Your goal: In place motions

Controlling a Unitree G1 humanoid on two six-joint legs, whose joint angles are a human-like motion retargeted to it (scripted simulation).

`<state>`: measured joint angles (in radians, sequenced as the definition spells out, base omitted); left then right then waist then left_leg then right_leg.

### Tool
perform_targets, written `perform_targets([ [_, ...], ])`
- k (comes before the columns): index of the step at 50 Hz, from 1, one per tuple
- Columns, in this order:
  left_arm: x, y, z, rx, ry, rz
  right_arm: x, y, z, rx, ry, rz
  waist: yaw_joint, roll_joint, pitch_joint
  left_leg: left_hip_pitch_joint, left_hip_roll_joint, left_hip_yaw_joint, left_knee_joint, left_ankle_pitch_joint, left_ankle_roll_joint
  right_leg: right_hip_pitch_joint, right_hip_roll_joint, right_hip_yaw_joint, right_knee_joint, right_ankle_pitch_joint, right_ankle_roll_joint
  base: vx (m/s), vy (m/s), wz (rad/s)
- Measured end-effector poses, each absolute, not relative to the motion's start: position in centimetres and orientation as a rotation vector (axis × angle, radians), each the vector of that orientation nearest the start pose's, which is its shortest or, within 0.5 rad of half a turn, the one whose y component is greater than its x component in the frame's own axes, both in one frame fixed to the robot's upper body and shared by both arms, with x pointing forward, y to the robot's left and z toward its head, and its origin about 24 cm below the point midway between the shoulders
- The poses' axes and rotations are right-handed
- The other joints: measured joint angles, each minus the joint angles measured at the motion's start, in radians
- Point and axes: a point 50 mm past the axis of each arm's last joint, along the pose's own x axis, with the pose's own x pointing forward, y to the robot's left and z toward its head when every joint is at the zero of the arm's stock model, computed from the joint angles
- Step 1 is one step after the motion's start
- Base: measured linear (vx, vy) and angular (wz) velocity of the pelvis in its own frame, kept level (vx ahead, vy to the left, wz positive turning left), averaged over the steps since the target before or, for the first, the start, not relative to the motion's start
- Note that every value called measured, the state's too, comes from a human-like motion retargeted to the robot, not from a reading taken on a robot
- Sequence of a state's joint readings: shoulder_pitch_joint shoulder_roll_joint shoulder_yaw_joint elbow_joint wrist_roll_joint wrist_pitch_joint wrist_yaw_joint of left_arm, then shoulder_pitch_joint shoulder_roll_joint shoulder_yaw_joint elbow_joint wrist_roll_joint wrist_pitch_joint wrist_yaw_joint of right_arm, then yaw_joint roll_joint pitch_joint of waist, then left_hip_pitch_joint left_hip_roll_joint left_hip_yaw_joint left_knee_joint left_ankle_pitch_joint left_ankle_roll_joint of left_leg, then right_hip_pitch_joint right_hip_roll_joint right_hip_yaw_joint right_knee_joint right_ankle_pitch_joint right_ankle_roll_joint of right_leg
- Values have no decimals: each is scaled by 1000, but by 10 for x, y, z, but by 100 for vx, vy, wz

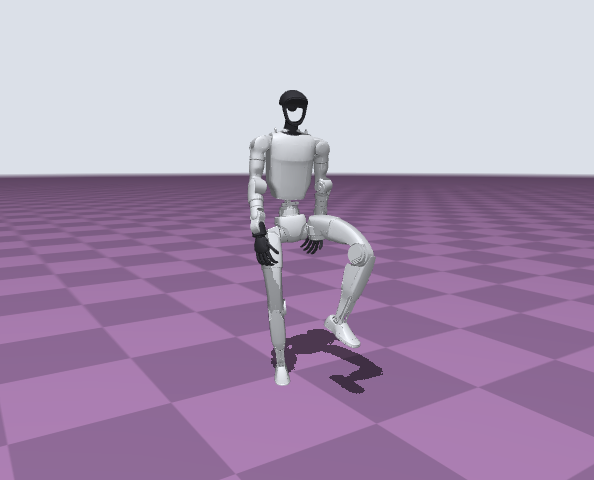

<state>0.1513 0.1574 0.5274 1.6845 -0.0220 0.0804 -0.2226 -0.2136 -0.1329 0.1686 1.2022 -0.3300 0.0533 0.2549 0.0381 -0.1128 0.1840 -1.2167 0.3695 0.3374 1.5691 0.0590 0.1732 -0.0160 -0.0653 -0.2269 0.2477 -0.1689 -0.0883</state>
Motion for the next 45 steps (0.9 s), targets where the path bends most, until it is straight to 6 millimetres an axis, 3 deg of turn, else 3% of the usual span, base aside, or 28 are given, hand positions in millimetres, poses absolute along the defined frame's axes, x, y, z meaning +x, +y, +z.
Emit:
perform_targets([
  [2, -79, 186, -168, -559, 1728, 446, 157, -170, -151, -416, 1130, 473, -13, 19, -49, 148, 11, 31, -88, 6, -5, -8, 9, 8, -43, 21, 15, 12, 13, 6],
  [4, -76, 187, -170, -550, 1704, 447, 138, -172, -158, -401, 1179, 471, -23, 38, -97, 324, -26, 38, -237, 37, -50, -13, 20, 2, -76, 35, 26, 12, 8, 2],
  [8, -62, 194, -173, -516, 1634, 453, 88, -183, -171, -381, 1329, 457, -53, 89, -178, 708, -188, -15, -715, 104, -161, -10, 47, -38, -101, 27, 52, 18, 6, 6],
  [10, -55, 196, -174, -494, 1629, 463, 57, -196, -175, -386, 1444, 465, -110, 112, -159, 1011, -300, -51, -1111, 199, -171, 52, 46, -81, -61, -13, 76, 39, 7, 55],
  [12, -51, 200, -174, -470, 1622, 476, 24, -205, -177, -383, 1554, 469, -146, 144, -169, 1190, -308, -5, -1354, -78, -160, 41, 74, -98, 31, 5, 94, 42, 7, 61],
  [13, -47, 200, -174, -463, 1615, 472, 10, -211, -176, -382, 1607, 459, -198, 157, -181, 1252, -282, 106, -1420, -153, -130, 3, 73, -138, 115, 72, 111, 15, 9, 124],
  [15, -15, 202, -176, -474, 1559, 440, 1, -219, -175, -380, 1669, 409, -283, 184, -194, 1235, -219, 196, -1477, -151, -167, -222, 0, -175, 467, 254, 191, -26, 11, 108],
  [16, 5, 205, -176, -469, 1515, 423, 0, -221, -175, -360, 1679, 353, -289, 187, -131, 1201, -245, 30, -1461, -113, -145, -323, 51, -53, 632, 286, 227, -46, 12, 21],
  [17, 25, 209, -175, -459, 1470, 407, -1, -222, -175, -338, 1687, 297, -292, 186, -80, 1181, -262, -71, -1455, -85, -131, -413, 86, 39, 780, 296, 251, -46, 11, -26],
  [18, 43, 215, -173, -441, 1426, 393, -2, -224, -174, -311, 1692, 240, -290, 176, -51, 1192, -259, -41, -1468, -77, -131, -480, 88, 69, 893, 261, 253, -49, 11, -5],
  [20, 86, 233, -164, -378, 1314, 351, -4, -226, -173, -226, 1712, 163, -343, 179, -9, 1177, -247, -16, -1484, -62, -127, -687, 6, 40, 1186, 185, 231, -46, 8, 60],
  [22, 100, 244, -159, -315, 1260, 350, -20, -227, -171, -179, 1798, 189, -426, 217, -24, 1123, -199, -26, -1480, -52, -137, -864, 0, 20, 1341, 134, 227, -10, -2, 101],
  [24, 100, 248, -158, -260, 1241, 366, -46, -230, -166, -174, 1900, 215, -465, 252, -79, 1068, -182, -37, -1485, -38, -141, -1005, -2, 26, 1426, 98, 233, 23, -9, 50],
  [27, 106, 245, -158, -210, 1225, 327, -73, -232, -161, -169, 1967, 204, -450, 270, -116, 1057, -166, -18, -1492, -34, -148, -1054, -37, 9, 1441, 78, 216, 16, -5, 36],
  [30, 110, 239, -158, -229, 1224, 292, -74, -230, -162, -203, 1958, 224, -421, 212, -93, 1115, -212, -15, -1502, -36, -143, -922, -60, 23, 1340, 87, 202, 5, 0, -7],
  [32, 99, 230, -163, -250, 1253, 291, -78, -231, -162, -220, 1959, 232, -385, 214, -118, 1129, -215, 1, -1507, -43, -143, -798, -31, 16, 1195, 108, 205, 19, 0, -65],
  [35, 71, 215, -171, -300, 1320, 311, -72, -235, -163, -259, 1930, 249, -333, 189, -174, 1155, -252, 47, -1503, -78, -140, -529, 23, 33, 836, 151, 203, 26, -1, -84],
  [38, 26, 205, -178, -343, 1423, 347, -51, -232, -167, -271, 1879, 265, -287, 138, -126, 1261, -281, 49, -1445, -130, -139, -140, 110, 65, 341, 217, 226, 28, -4, -58],
  [39, 9, 201, -179, -363, 1467, 363, -44, -230, -169, -275, 1857, 266, -275, 129, -121, 1274, -282, 54, -1404, -119, -148, -39, 97, 13, 207, 146, 199, 27, -4, -35],
  [40, -8, 198, -179, -384, 1512, 383, -37, -228, -170, -282, 1833, 268, -259, 120, -117, 1285, -277, 71, -1355, -97, -161, 52, 71, -59, 96, 24, 152, 17, -7, -54],
  [42, -28, 194, -178, -425, 1571, 399, -16, -223, -173, -282, 1777, 275, -227, 86, -154, 1173, -243, 147, -1141, 88, -178, 79, 6, -150, 2, -25, 90, -9, -11, -67],
  [43, -30, 193, -178, -440, 1587, 392, 6, -217, -175, -261, 1715, 270, -174, 66, -170, 982, -193, 149, -903, 238, -166, 34, -16, -84, -17, -22, 111, -42, -19, -75],
  [45, -20, 198, -178, -445, 1552, 418, 55, -205, -174, -242, 1547, 283, -103, 84, -88, 703, -99, 69, -562, 305, -33, 22, 32, -73, -27, -7, 91, -56, -27, -38],
])
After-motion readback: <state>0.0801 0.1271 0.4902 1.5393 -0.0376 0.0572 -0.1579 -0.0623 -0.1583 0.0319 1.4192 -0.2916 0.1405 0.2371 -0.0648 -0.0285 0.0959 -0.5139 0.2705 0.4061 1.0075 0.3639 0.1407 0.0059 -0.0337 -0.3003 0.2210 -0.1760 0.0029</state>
